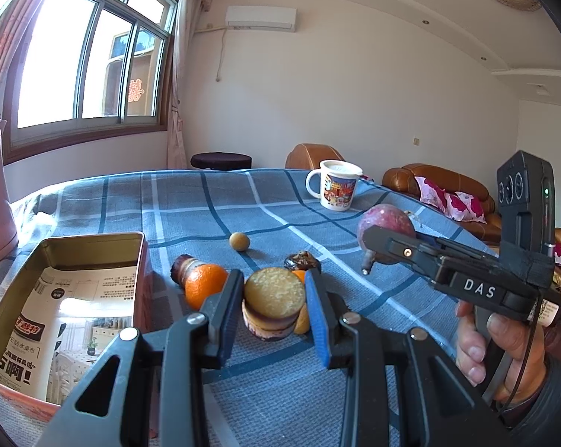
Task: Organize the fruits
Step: 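Lift the biscuit with the left tool while the right tool lifts the purple fruit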
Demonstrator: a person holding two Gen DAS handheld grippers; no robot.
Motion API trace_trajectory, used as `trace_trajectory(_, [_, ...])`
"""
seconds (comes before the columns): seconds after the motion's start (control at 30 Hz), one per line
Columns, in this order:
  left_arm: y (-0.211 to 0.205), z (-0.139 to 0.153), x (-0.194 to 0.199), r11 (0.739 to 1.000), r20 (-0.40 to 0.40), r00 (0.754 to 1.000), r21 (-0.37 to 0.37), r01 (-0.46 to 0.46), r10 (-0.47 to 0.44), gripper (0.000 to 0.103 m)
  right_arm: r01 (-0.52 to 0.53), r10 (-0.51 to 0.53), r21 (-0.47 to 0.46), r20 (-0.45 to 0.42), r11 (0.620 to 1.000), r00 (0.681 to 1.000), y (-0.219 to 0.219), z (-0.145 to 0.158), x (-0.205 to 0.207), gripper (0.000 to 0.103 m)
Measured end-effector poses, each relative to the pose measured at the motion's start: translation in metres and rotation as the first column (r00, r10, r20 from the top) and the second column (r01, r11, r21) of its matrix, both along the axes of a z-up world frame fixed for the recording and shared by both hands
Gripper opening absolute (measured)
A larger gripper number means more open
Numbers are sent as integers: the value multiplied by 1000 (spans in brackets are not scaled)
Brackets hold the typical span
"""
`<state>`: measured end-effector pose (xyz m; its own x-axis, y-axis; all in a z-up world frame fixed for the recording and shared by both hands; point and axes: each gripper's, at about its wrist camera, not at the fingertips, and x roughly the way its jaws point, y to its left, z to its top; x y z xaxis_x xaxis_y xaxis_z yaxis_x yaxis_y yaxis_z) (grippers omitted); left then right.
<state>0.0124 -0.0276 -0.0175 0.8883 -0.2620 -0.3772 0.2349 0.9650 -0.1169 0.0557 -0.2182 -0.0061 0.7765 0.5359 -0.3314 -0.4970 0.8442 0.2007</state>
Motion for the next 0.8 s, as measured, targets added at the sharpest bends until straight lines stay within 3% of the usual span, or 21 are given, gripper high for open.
trace_trajectory(0.8, [-1, 3, -11, 1000, 78, 997, 9, 1, -2, 35, -28, 27, 18, 75, 999, 997, -2, 4, -14, 52])
